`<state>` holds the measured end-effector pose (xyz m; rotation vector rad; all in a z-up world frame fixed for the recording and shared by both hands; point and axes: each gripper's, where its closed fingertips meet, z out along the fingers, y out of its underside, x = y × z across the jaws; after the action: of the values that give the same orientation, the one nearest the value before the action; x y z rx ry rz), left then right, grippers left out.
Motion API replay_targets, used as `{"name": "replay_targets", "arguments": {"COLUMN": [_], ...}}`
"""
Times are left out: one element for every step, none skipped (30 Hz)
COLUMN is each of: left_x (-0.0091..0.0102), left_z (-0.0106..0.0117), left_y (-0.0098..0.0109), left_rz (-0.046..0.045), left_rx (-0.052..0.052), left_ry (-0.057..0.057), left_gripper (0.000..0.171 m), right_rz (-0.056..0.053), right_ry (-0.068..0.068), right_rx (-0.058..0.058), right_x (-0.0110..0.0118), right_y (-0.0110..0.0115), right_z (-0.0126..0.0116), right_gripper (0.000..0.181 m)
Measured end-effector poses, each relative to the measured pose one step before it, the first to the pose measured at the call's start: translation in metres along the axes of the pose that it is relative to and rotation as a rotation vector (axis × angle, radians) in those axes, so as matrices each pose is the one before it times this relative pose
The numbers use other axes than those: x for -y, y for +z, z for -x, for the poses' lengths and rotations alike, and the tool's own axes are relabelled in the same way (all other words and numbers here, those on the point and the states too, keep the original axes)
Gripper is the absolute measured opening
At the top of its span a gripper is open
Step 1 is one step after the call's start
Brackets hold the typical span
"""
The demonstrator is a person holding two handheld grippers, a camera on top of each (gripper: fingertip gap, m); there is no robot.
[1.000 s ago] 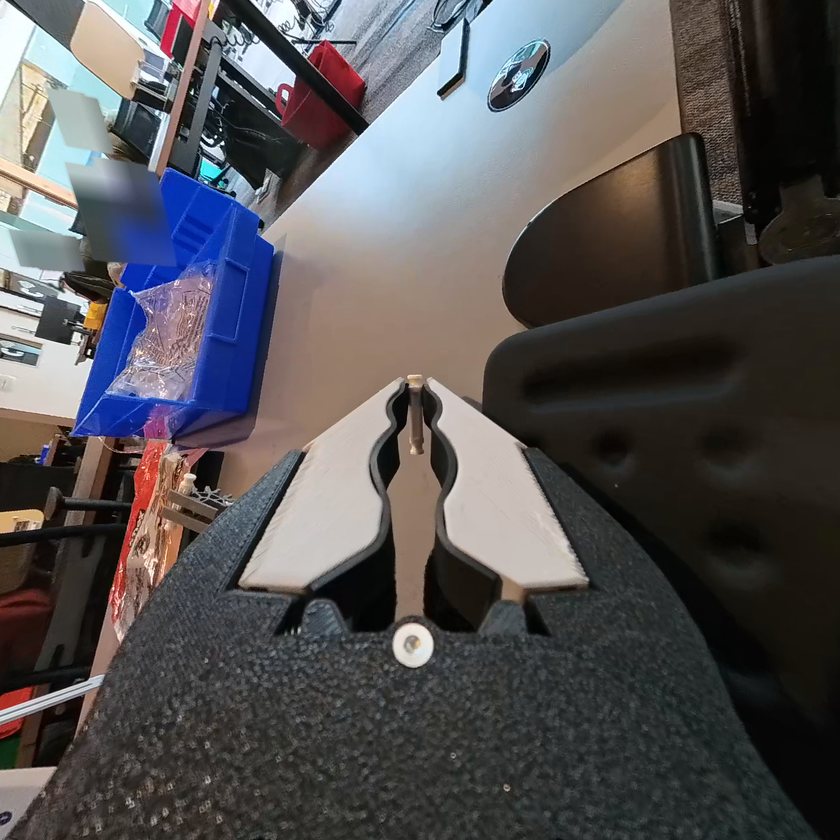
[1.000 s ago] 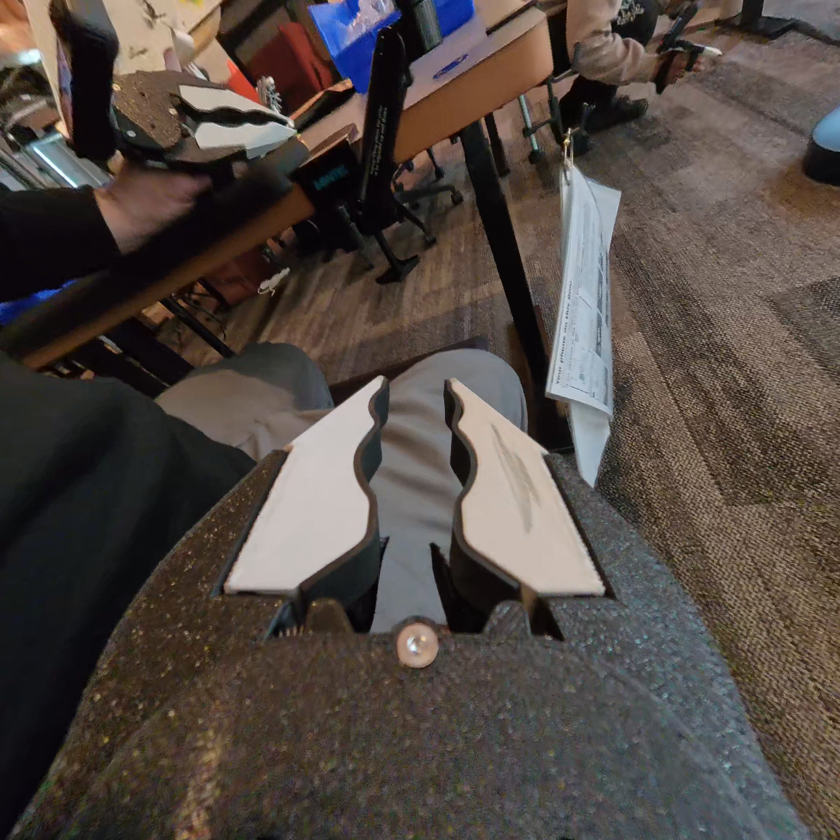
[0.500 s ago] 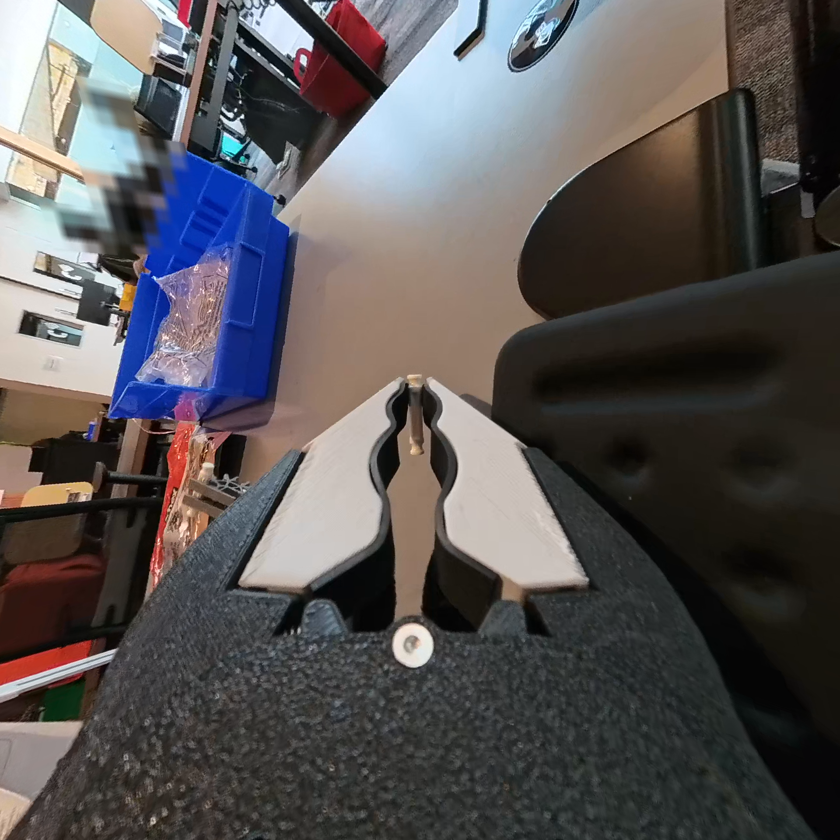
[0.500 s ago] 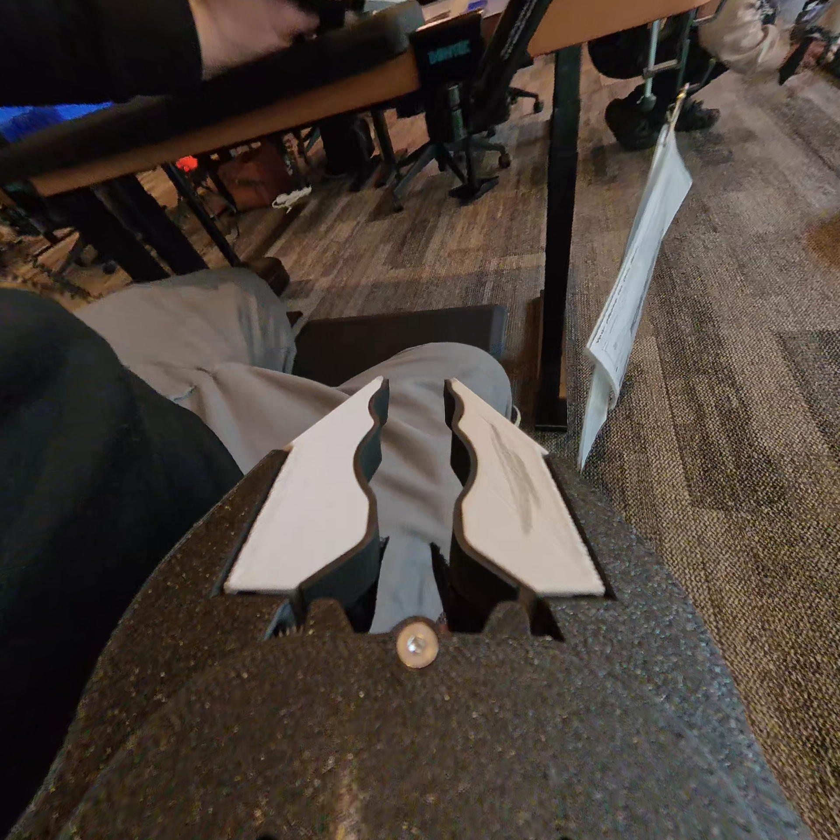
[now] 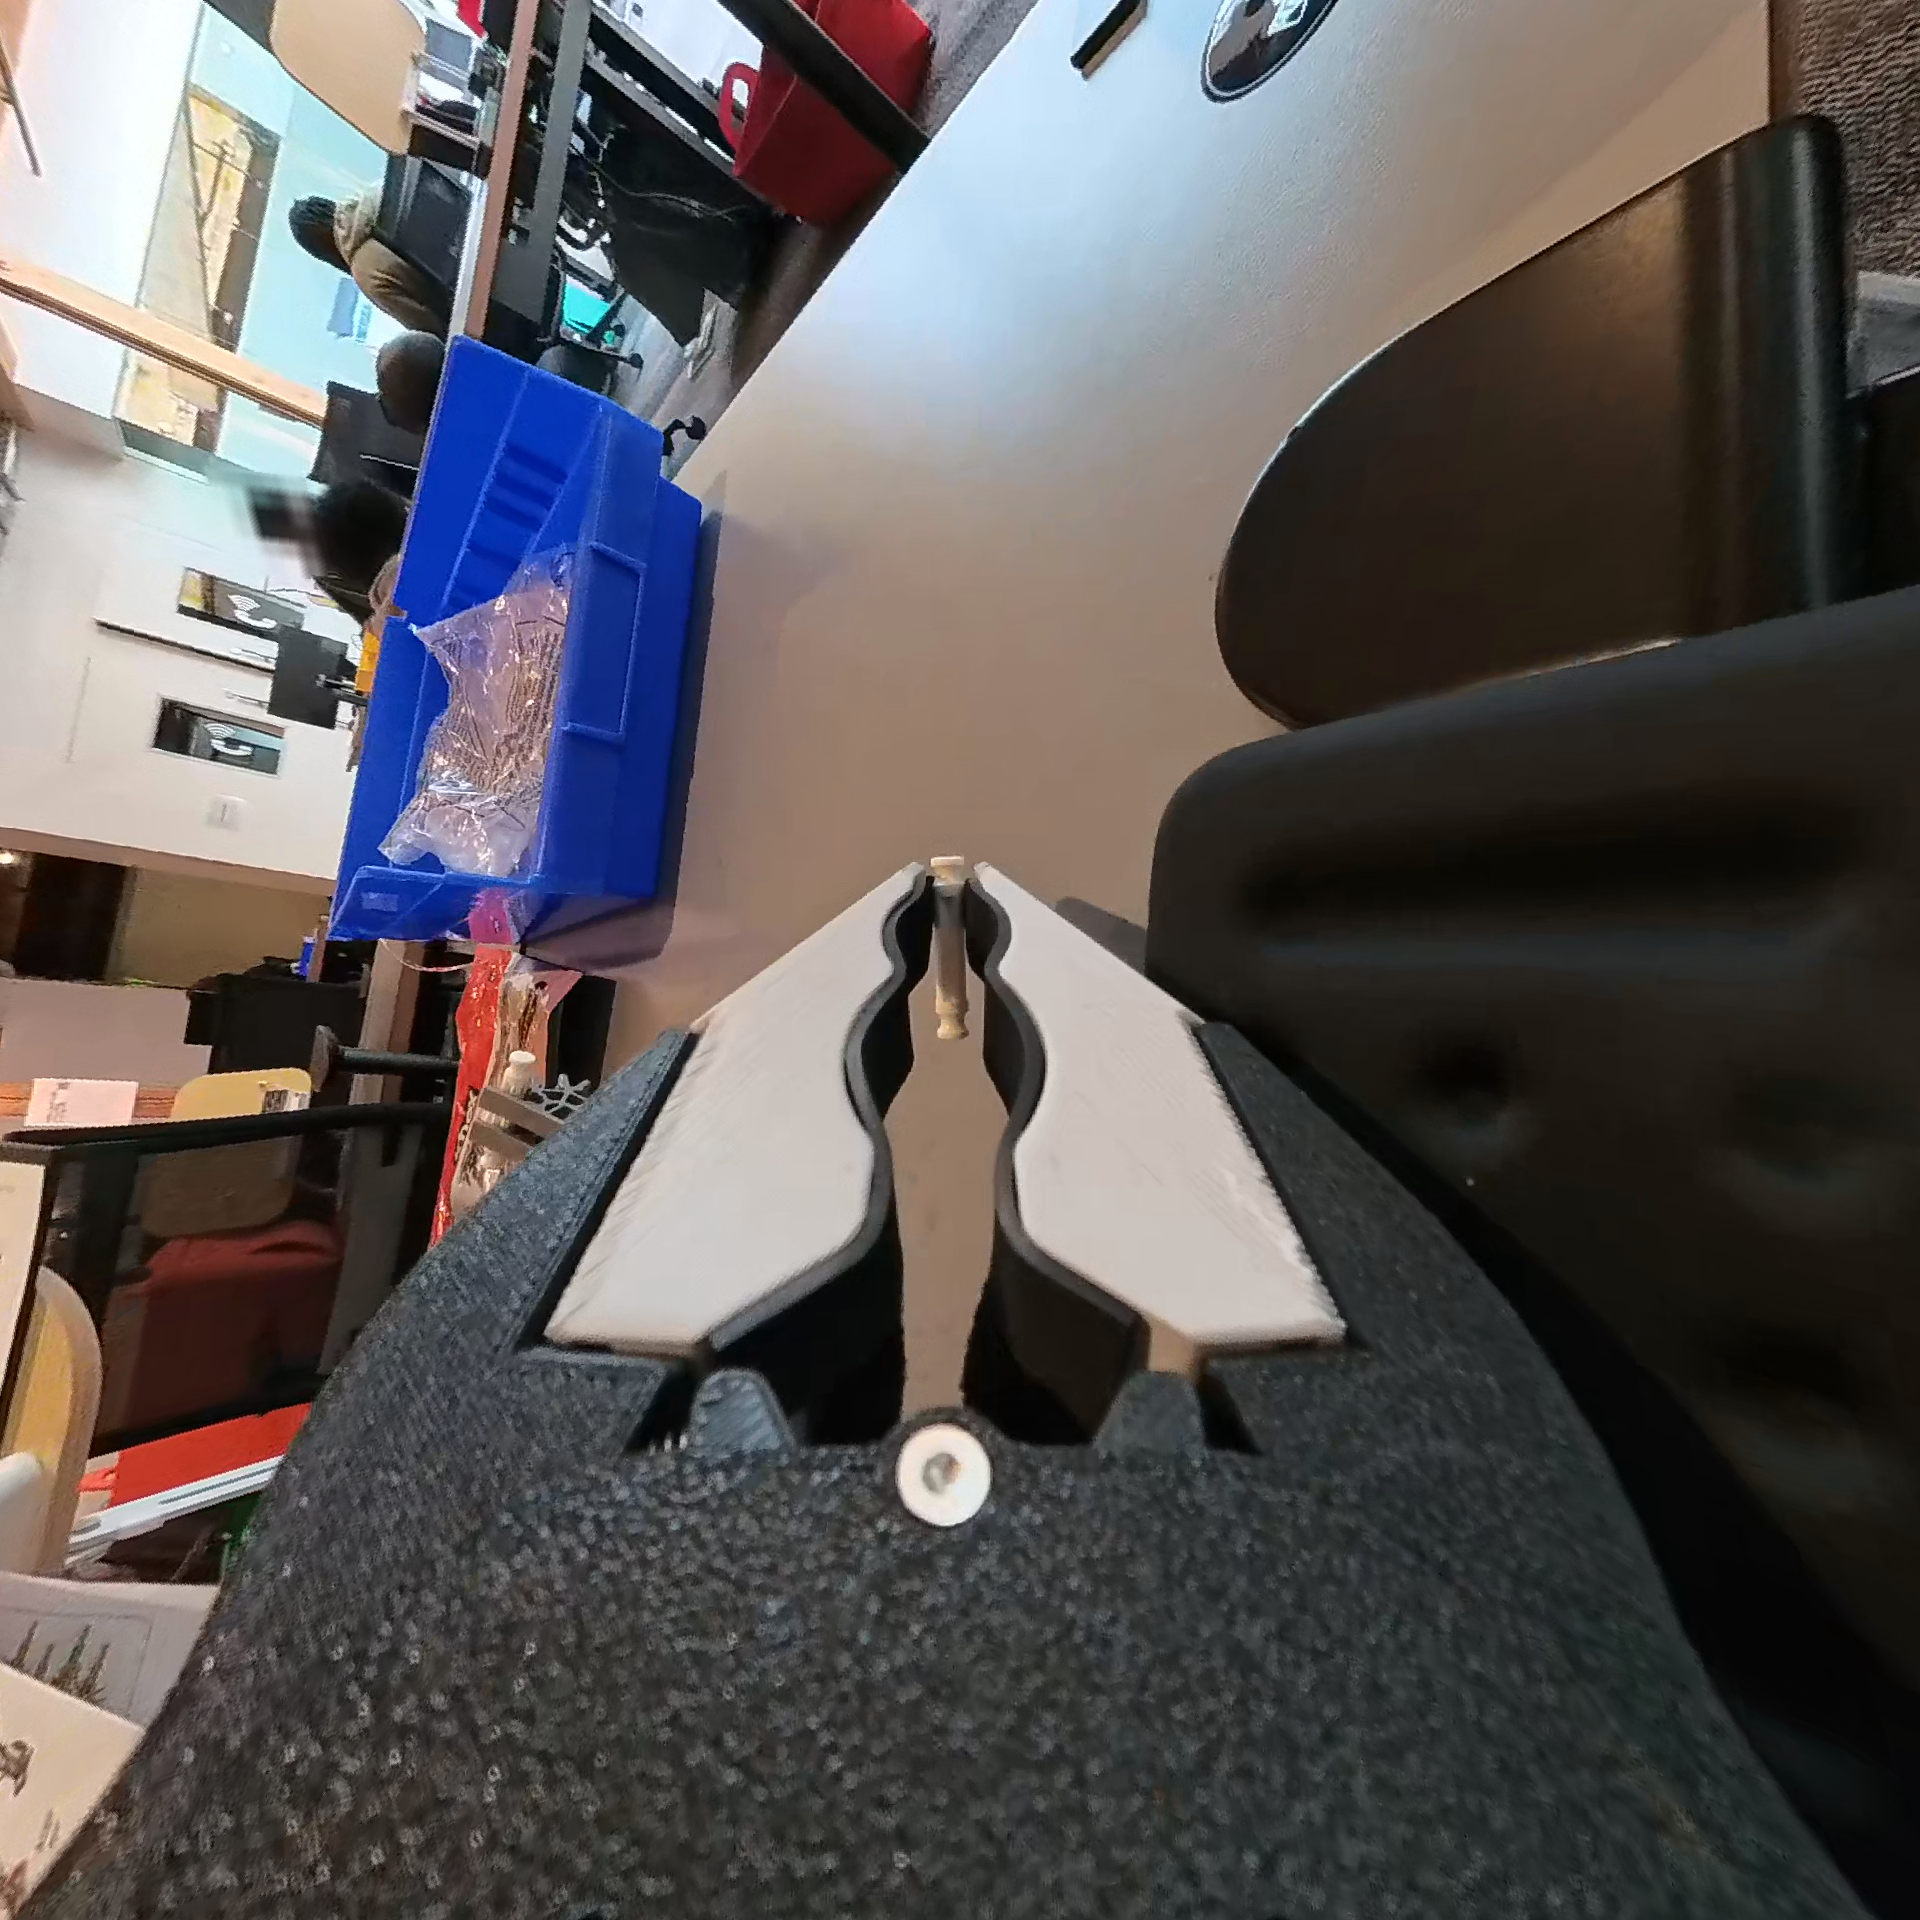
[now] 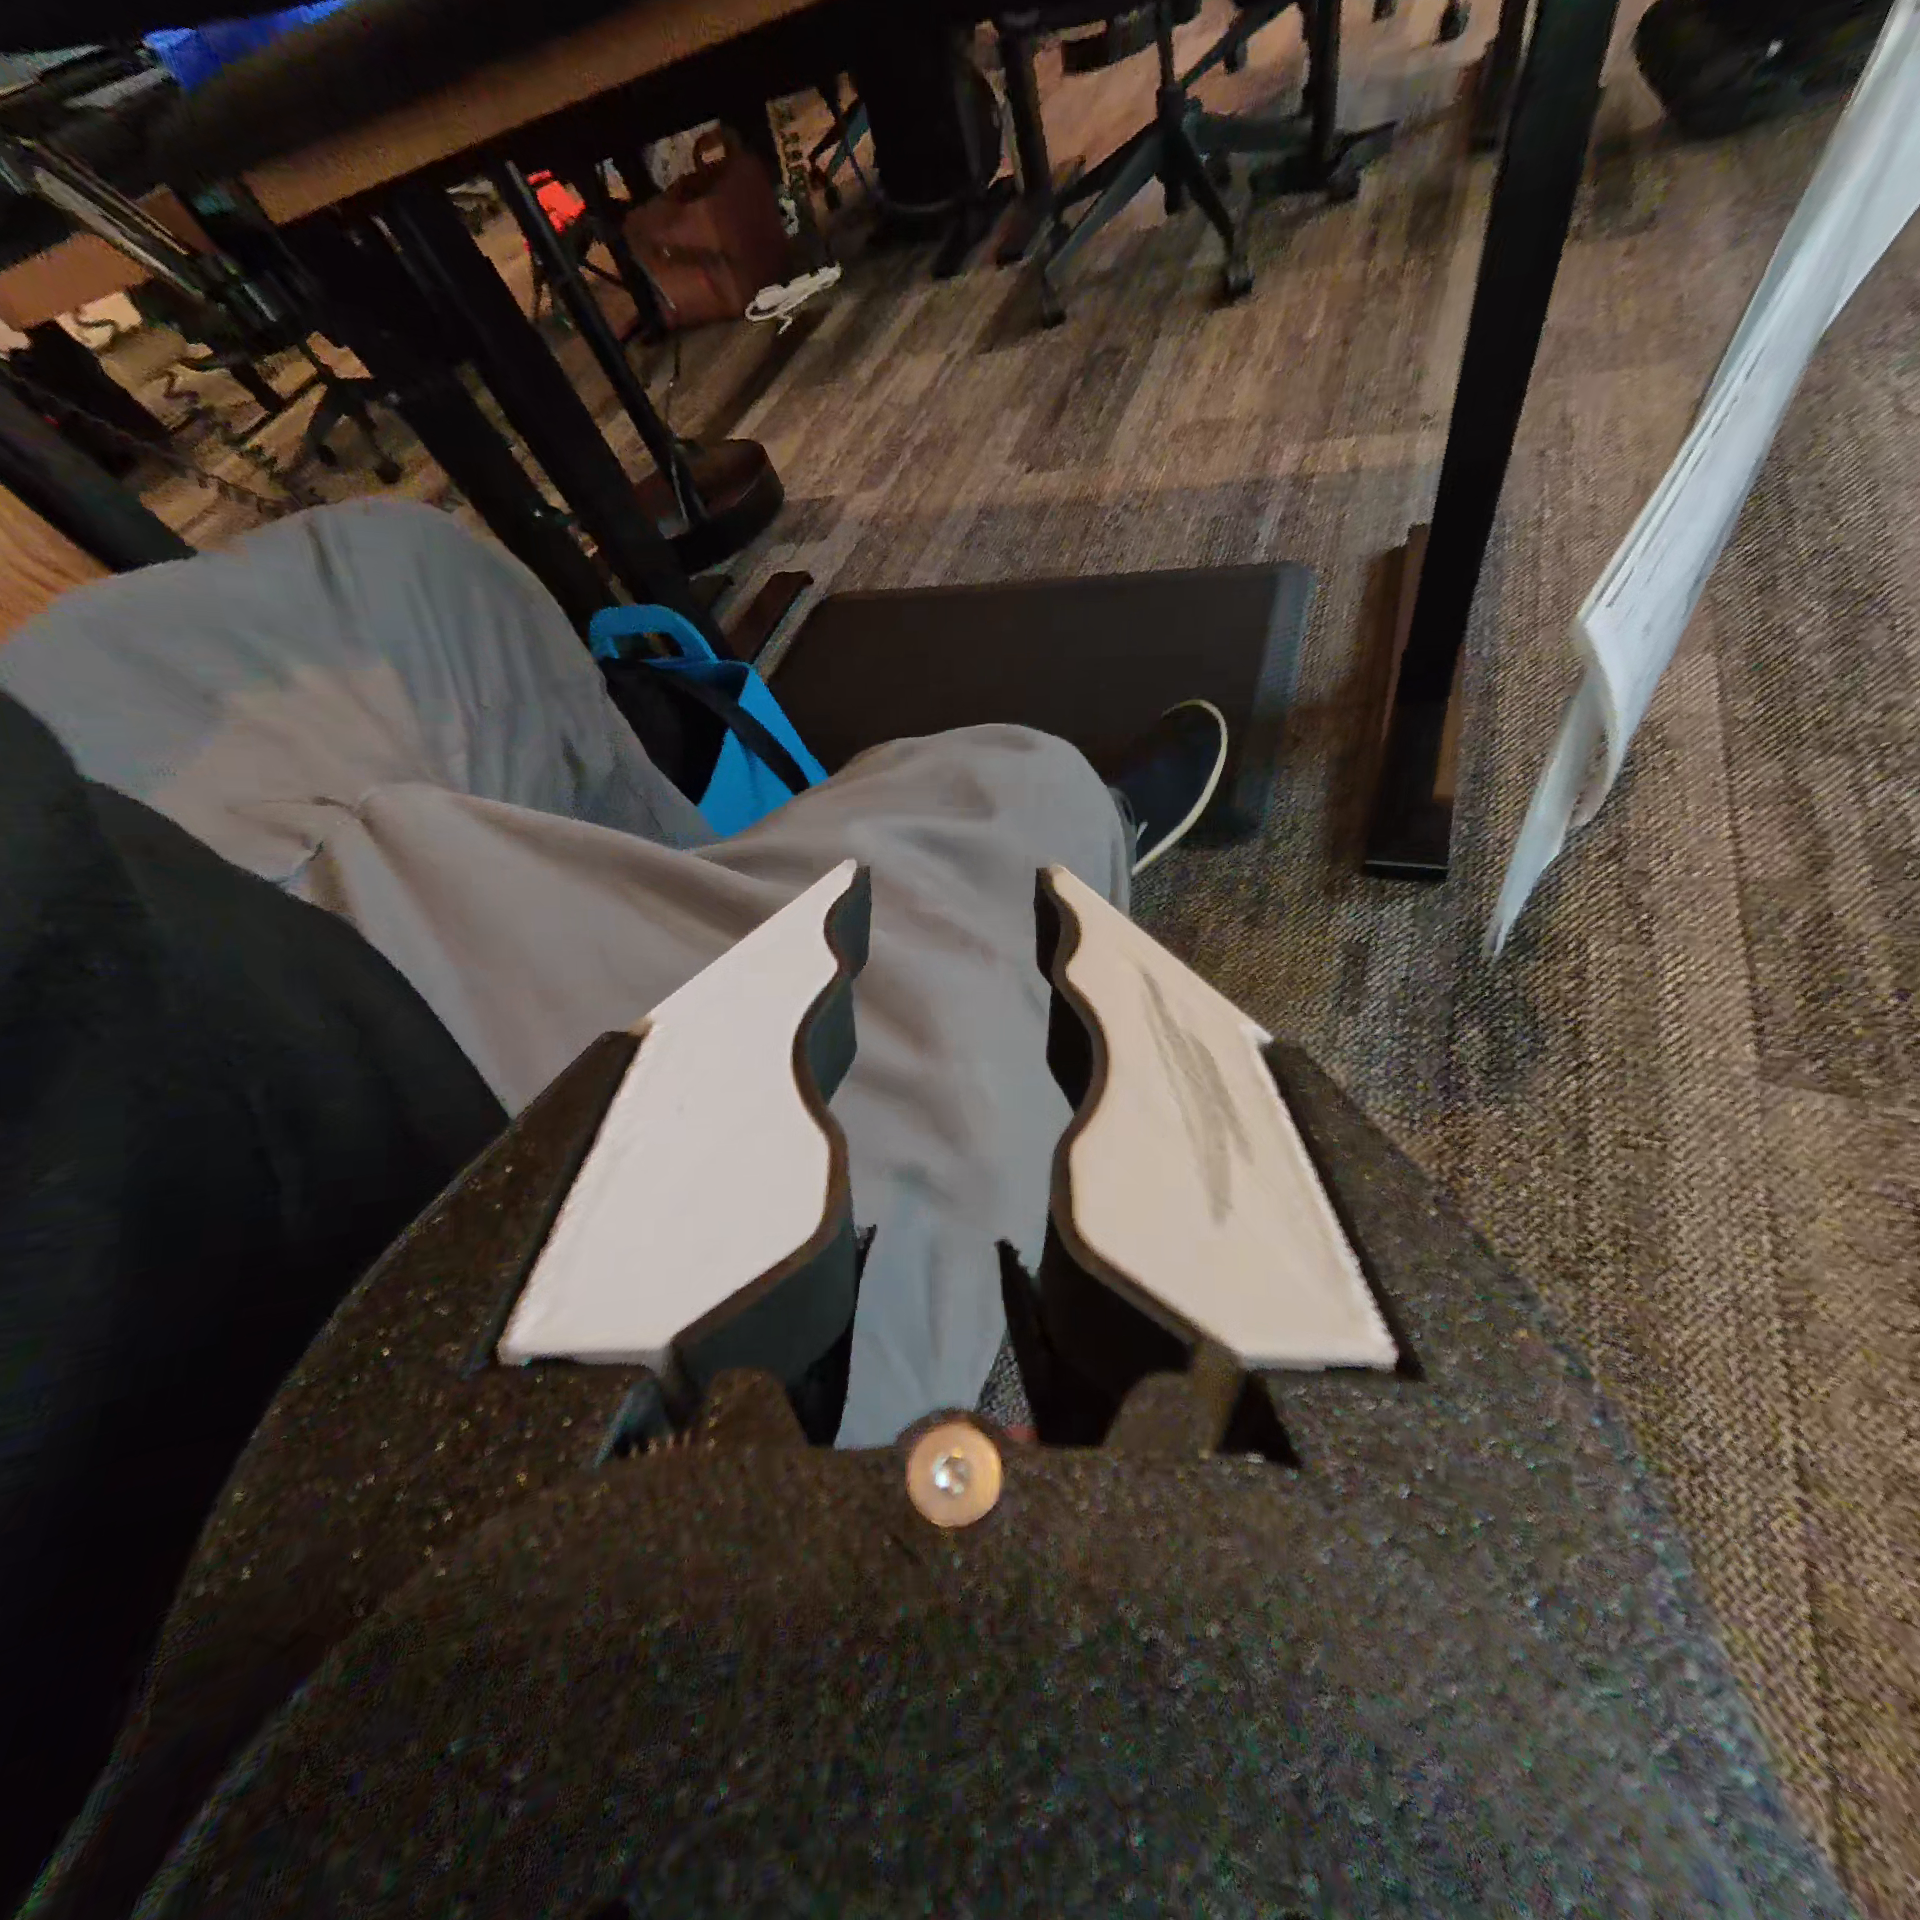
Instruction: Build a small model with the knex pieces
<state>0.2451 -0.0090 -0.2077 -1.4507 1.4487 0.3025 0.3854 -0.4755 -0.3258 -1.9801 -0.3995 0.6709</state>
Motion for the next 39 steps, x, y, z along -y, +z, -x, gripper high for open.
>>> {"name": "replay_targets", "arguments": {"left_x": [-0.00010, -0.00037, -0.00070, -0.00078, -0.00037, 0.00013, 0.00020, 0.00000, -0.00014, -0.00013, 0.00001, -0.00002, -0.00037, -0.00009, -0.00006, 0.00012, -0.00028, 0.00022, -0.00023, 0.00009, 0.00038, 0.00005, 0.00015, -0.00032, -0.00007, 0.00031, 0.00054, -0.00015, 0.00011, 0.00001, 0.00023, 0.00014, 0.00011, -0.00010, 0.00005, 0.00003, -0.00015, -0.00014, 0.00008], "left_z": [0.00005, 0.00033, 0.00048, 0.00065, 0.00028, 0.00023, 0.00026, 0.00000, -0.00018, -0.00025, -0.00005, 0.00035, 0.00030, 0.00009, -0.00002, -0.00014, -0.00017, -0.00023, -0.00020, -0.00022, -0.00031, -0.00043, -0.00066, -0.00037, -0.00028, -0.00025, -0.00026, -0.00008, 0.00010, 0.00013, 0.00031, 0.00023, 0.00022, -0.00001, -0.00002, 0.00000, 0.00004, 0.00008, 0.00025], "left_y": [-0.00002, 0.00009, 0.00026, 0.00034, 0.00008, -0.00029, -0.00042, -0.00006, 0.00011, -0.00007, -0.00023, -0.00023, 0.00000, -0.00003, 0.00007, 0.00009, 0.00021, 0.00011, 0.00033, 0.00039, 0.00020, 0.00037, 0.00061, 0.00047, 0.00022, 0.00032, 0.00037, 0.00018, -0.00011, -0.00008, -0.00022, -0.00029, -0.00011, 0.00021, -0.00006, 0.00002, 0.00001, 0.00009, -0.00021], "left_rz": [-0.00078, -0.00097, 0.00178, 0.00342, 0.00214, -0.00030, -0.00147, -0.00127, -0.00108, -0.00204, -0.00200, -0.00061, 0.00190, 0.00082, -0.00010, -0.00103, 0.00138, -0.00254, 0.00107, -0.00029, -0.00314, -0.00133, -0.00257, 0.00054, -0.00068, -0.00116, -0.00188, 0.00029, -0.00215, 0.00048, -0.00068, -0.00118, -0.00084, 0.00182, -0.00022, -0.00093, 0.00022, 0.00047, -0.00013], "left_rx": [-0.0010, -0.0021, -0.0012, 0.0013, 0.0014, 0.0027, 0.0027, -0.0015, -0.0053, -0.0055, -0.0015, 0.0012, 0.0012, 0.0001, -0.0011, -0.0022, -0.0020, -0.0021, -0.0035, -0.0020, -0.0031, -0.0047, -0.0083, -0.0069, -0.0035, -0.0010, -0.0012, -0.0015, -0.0005, 0.0020, 0.0039, 0.0034, 0.0015, 0.0002, 0.0000, -0.0013, -0.0012, 0.0007, 0.0025], "left_ry": [-0.0023, -0.0068, -0.0073, -0.0049, -0.0013, 0.0013, 0.0007, -0.0012, -0.0063, -0.0061, -0.0028, -0.0017, -0.0022, -0.0008, -0.0013, -0.0017, -0.0019, -0.0018, -0.0021, 0.0001, -0.0005, -0.0027, -0.0049, -0.0086, -0.0044, 0.0017, 0.0013, -0.0033, -0.0031, 0.0012, 0.0028, 0.0017, -0.0004, -0.0002, 0.0006, -0.0021, -0.0027, -0.0002, 0.0014], "left_gripper": [0.005, 0.005, 0.005, 0.005, 0.005, 0.005, 0.005, 0.005, 0.005, 0.005, 0.005, 0.005, 0.005, 0.005, 0.005, 0.005, 0.005, 0.005, 0.005, 0.005, 0.005, 0.005, 0.005, 0.005, 0.005, 0.005, 0.005, 0.005, 0.005, 0.005, 0.005, 0.005, 0.005, 0.005, 0.005, 0.005, 0.005, 0.005, 0.005], "right_rz": [0.0089, 0.0131, 0.0126, 0.0047, -0.0042, -0.0047, 0.0005, 0.0133, 0.0224, 0.0197, 0.0146, 0.0042, 0.0390, 0.0753, 0.0537, 0.0207, 0.0271, 0.0369, 0.0281, 0.0185, 0.0210, 0.0193, 0.0210, 0.0236, 0.0258, 0.0384, 0.0452, 0.0349, 0.0303, 0.0261, 0.0135, 0.0122, 0.0180, 0.0151, -0.0218, -0.0122, -0.0087, -0.0068, -0.0043], "right_ry": [0.0043, 0.0020, 0.0075, 0.0128, 0.0103, 0.0017, -0.0021, -0.0100, -0.0208, -0.0135, 0.0020, -0.0033, -0.0213, -0.0090, 0.0127, 0.0204, 0.0120, 0.0015, -0.0278, -0.0290, 0.0126, 0.0537, 0.0489, -0.0024, -0.0323, -0.0155, 0.0020, 0.0006, -0.0084, -0.0176, -0.0101, -0.0028, 0.0015, 0.0026, -0.0001, 0.0024, 0.0120, 0.0101, -0.0126], "right_rx": [0.0129, 0.0128, 0.0167, 0.0223, 0.0268, 0.0228, 0.0097, 0.0121, 0.0115, -0.0005, 0.0060, -0.0098, -0.0251, -0.0647, -0.0147, -0.0025, 0.0000, -0.0046, 0.0011, 0.0108, 0.0129, -0.0021, -0.0114, -0.0264, -0.0397, -0.0234, -0.0053, -0.0071, -0.0081, -0.0060, -0.0045, -0.0067, -0.0157, -0.0156, -0.0135, -0.0138, -0.0031, 0.0008, -0.0098], "right_x": [-0.00260, -0.00275, -0.00162, 0.00092, 0.00336, 0.00426, 0.00340, 0.00111, -0.00177, -0.00258, -0.00445, -0.00830, -0.02091, -0.03001, -0.02586, -0.01979, -0.01804, -0.01778, -0.01511, -0.01261, -0.01281, -0.01078, -0.01001, -0.00853, -0.00937, -0.01219, -0.01408, -0.01091, -0.00879, -0.00665, -0.00386, -0.00384, -0.00527, -0.00497, 0.00144, 0.00086, -0.00013, -0.00084, -0.00076], "right_y": [0.00263, 0.00378, 0.00471, 0.00482, 0.00485, 0.00522, 0.00645, 0.00735, 0.00692, 0.00828, 0.00988, 0.01363, 0.01823, 0.02520, 0.02987, 0.03118, 0.03158, 0.03319, 0.03130, 0.03080, 0.02777, 0.02636, 0.02507, 0.02205, 0.02059, 0.01974, 0.01798, 0.01536, 0.01298, 0.01050, 0.00829, 0.00644, 0.00589, 0.00460, 0.00183, 0.00094, 0.00004, -0.00025, -0.00027], "right_z": [0.00087, 0.00063, 0.00115, 0.00278, 0.00375, 0.00275, -0.00013, -0.00181, -0.00481, -0.01074, -0.01421, -0.02095, -0.02619, -0.03268, -0.02237, -0.01793, -0.01377, -0.01311, -0.00893, -0.00703, -0.00580, -0.01015, -0.01181, -0.01126, -0.01171, -0.00743, -0.00175, -0.00235, -0.00161, -0.00051, -0.00011, -0.00034, -0.00238, -0.00272, -0.00215, -0.00281, -0.00202, -0.00110, -0.00081], "right_gripper": [0.032, 0.032, 0.033, 0.035, 0.036, 0.037, 0.037, 0.037, 0.037, 0.036, 0.035, 0.030, 0.026, 0.026, 0.026, 0.023, 0.022, 0.023, 0.022, 0.020, 0.019, 0.020, 0.021, 0.022, 0.023, 0.023, 0.025, 0.026, 0.028, 0.030, 0.030, 0.030, 0.030, 0.030, 0.026, 0.020, 0.016, 0.015, 0.013]}}
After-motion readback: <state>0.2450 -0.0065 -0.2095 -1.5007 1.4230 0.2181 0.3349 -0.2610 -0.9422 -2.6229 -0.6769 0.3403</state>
